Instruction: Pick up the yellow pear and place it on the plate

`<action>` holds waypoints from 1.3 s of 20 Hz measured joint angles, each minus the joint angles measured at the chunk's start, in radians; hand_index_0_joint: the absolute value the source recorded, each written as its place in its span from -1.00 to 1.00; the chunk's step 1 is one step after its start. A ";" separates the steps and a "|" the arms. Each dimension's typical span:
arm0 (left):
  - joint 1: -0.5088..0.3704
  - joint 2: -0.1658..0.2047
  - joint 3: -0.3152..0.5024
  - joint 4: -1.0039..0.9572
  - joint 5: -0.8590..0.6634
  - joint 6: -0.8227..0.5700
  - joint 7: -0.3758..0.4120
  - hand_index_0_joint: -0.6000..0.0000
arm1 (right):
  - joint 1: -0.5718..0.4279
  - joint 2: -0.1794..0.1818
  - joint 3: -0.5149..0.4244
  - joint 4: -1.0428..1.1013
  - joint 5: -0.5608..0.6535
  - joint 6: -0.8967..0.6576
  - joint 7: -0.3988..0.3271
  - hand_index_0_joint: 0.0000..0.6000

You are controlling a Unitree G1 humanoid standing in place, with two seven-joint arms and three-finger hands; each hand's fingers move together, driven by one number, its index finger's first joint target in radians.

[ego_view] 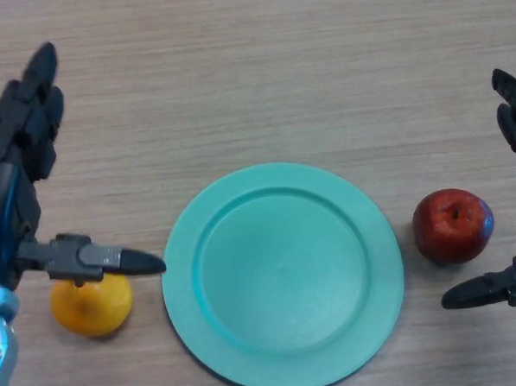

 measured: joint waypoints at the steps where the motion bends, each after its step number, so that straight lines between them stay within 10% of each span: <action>1: 0.020 0.000 0.018 -0.018 0.001 0.011 -0.033 1.00 | -0.001 -0.001 0.000 0.009 0.000 0.000 0.000 -1.00; 11: 0.113 0.003 0.195 0.185 0.022 -0.193 -0.172 1.00 | -0.032 -0.011 0.036 0.045 0.008 0.001 -0.001 -1.00; 26: 0.069 0.030 0.063 0.668 0.247 -0.483 -0.029 1.00 | -0.023 -0.011 0.034 0.006 0.044 0.022 -0.001 -1.00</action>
